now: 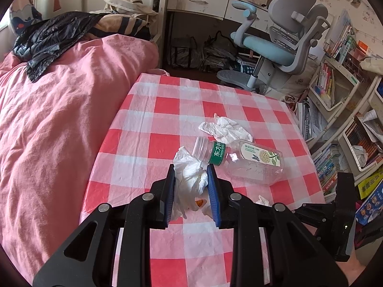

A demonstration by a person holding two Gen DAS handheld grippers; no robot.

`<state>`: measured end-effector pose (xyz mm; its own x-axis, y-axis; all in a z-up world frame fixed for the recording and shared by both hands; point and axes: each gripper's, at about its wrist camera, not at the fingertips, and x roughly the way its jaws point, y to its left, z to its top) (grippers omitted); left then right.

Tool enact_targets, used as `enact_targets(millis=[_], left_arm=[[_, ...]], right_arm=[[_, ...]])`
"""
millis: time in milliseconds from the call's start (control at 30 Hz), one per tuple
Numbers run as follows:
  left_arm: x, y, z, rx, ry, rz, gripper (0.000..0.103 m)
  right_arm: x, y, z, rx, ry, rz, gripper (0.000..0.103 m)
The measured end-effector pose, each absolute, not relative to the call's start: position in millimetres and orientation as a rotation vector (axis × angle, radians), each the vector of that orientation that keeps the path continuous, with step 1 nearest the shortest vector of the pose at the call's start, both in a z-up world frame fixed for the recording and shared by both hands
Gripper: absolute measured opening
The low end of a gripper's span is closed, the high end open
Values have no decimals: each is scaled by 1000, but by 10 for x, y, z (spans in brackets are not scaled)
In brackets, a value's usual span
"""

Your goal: Collect trash

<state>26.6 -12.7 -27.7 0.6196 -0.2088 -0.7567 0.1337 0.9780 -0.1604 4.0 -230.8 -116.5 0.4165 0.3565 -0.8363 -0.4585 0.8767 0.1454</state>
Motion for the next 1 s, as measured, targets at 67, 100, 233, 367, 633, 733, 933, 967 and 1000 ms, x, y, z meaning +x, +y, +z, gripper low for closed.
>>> enact_targets(millis=[67, 100, 233, 367, 633, 733, 933, 967, 1000], left_arm=[[258, -120, -265, -91, 878, -200, 24], [254, -116, -258, -91, 876, -200, 24], [247, -99, -231, -96, 869, -202, 24], [238, -106, -217, -92, 866, -204, 24], [238, -128, -223, -85, 866, -204, 24], [239, -131, -224, -84, 866, -204, 24], [237, -136, -224, -84, 867, -204, 24], [237, -137, -223, -84, 866, -204, 24], [237, -138, -223, -84, 866, -204, 24]], right_arm=[[35, -2280, -1164, -123, 1018, 511, 19], [33, -2269, -1163, -127, 1017, 511, 19], [17, -2242, -1162, -143, 1014, 509, 19], [3, -2235, -1158, -151, 1012, 506, 19], [-21, -2195, -1151, -173, 1010, 510, 19], [-39, -2179, -1147, -183, 1009, 515, 19], [-63, -2134, -1144, -205, 1006, 524, 19], [-66, -2131, -1145, -206, 1005, 525, 19], [-67, -2128, -1146, -207, 1005, 525, 19]])
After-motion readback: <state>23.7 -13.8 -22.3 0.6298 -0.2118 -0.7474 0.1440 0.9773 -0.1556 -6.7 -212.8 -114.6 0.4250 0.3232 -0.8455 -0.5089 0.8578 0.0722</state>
